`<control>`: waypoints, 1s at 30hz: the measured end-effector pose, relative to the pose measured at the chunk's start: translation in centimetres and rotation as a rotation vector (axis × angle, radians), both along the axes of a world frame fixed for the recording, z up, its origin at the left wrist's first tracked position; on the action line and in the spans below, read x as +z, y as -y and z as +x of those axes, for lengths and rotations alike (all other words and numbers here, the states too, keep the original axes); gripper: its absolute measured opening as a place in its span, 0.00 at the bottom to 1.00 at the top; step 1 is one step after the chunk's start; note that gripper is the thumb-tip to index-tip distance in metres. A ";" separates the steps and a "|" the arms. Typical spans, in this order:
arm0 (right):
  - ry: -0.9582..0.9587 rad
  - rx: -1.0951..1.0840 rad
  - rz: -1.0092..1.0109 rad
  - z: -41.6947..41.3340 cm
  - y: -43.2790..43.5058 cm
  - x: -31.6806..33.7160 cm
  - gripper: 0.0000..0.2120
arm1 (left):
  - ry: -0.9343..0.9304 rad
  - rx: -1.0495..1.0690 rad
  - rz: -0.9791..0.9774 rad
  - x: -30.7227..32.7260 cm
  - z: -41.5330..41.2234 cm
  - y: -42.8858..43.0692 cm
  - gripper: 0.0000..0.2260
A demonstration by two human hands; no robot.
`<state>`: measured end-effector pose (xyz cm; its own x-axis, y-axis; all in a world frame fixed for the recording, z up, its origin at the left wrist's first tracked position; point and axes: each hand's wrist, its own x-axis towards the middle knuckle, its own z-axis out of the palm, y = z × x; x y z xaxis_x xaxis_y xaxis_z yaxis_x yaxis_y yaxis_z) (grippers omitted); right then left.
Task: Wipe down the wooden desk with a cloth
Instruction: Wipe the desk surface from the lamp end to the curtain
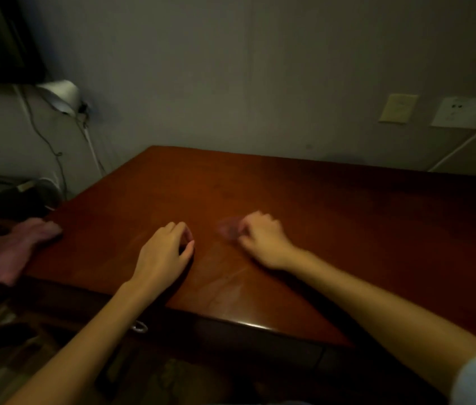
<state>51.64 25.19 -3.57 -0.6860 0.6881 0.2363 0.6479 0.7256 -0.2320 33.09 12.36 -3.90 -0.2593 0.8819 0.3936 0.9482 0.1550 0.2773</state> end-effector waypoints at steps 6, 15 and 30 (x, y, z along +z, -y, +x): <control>0.195 0.517 0.164 -1.1 6.4 1.5 0.15 | -0.012 0.095 0.011 -0.4 -3.2 1.5 0.03; 0.092 0.619 0.219 -0.3 6.9 1.0 0.12 | 0.047 0.022 -0.011 -0.5 -1.6 -2.5 0.03; -0.040 -0.602 -0.006 6.9 -21.7 0.2 0.15 | 0.013 0.135 -0.014 -1.1 -4.5 -3.5 0.02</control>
